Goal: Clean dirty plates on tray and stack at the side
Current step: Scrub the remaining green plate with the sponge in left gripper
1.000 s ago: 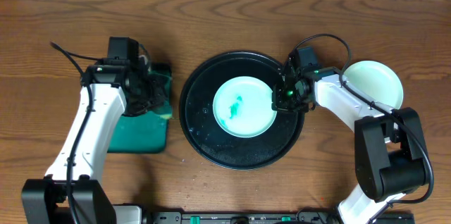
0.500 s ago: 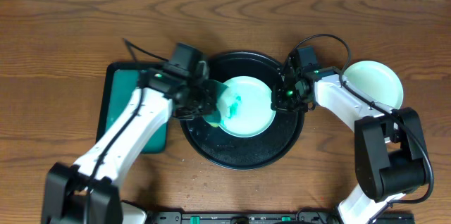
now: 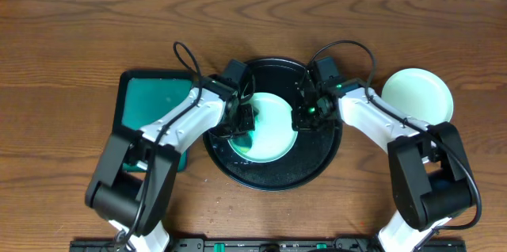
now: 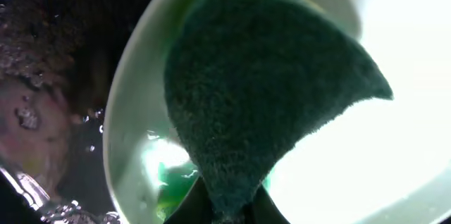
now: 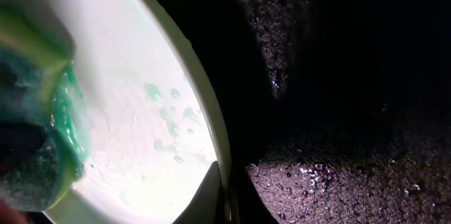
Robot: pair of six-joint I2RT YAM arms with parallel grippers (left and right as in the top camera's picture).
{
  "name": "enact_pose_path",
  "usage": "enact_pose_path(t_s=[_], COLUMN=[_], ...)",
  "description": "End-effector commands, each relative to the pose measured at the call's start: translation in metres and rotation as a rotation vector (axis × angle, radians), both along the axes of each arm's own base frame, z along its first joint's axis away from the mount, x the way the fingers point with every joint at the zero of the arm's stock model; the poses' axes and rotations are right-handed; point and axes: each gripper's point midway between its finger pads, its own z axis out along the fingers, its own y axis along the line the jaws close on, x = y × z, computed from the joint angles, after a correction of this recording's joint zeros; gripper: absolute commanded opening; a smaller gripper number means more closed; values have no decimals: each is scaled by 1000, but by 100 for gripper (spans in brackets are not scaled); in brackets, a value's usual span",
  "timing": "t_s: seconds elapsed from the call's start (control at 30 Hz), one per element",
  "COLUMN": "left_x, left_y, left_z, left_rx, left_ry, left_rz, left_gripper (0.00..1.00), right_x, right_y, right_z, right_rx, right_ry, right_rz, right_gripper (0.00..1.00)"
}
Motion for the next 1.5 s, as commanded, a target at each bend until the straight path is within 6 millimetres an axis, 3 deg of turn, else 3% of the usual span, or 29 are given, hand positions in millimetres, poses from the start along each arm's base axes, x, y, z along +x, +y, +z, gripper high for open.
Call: enact_pose_path(t_s=[0.0, 0.17, 0.5, 0.6, 0.73, 0.93, 1.07, 1.27, 1.47], left_x=[4, -18, -54, -53, -25, 28, 49, 58, 60], left_y=[-2, -36, -98, -102, -111, -66, -14, 58, 99], left_z=[-16, -24, -4, -4, -3, -24, -33, -33, -29], left_rx=[15, -134, -359, -366, -387, -129, 109, 378, 492], left_ry=[38, 144, 209, 203, 77, -124, -206, -224, -205], left_rz=[41, -36, -204, -197, -191, -60, 19, 95, 127], left_gripper=[7, 7, 7, 7, 7, 7, 7, 7, 7], right_x=[-6, -6, -6, -5, -6, -9, -12, -12, -12], right_y=[8, 8, 8, 8, 8, 7, 6, 5, 5], right_z=[-1, -1, -1, -1, -1, -1, -2, -2, -2], right_rx=[27, 27, 27, 27, 28, 22, 18, 17, 16], right_ry=[19, 19, 22, 22, 27, 42, 57, 59, 59], right_rz=[13, 13, 6, 6, -4, -5, -11, -11, -11], right_gripper=[1, 1, 1, 1, 1, 1, 1, 1, 1])
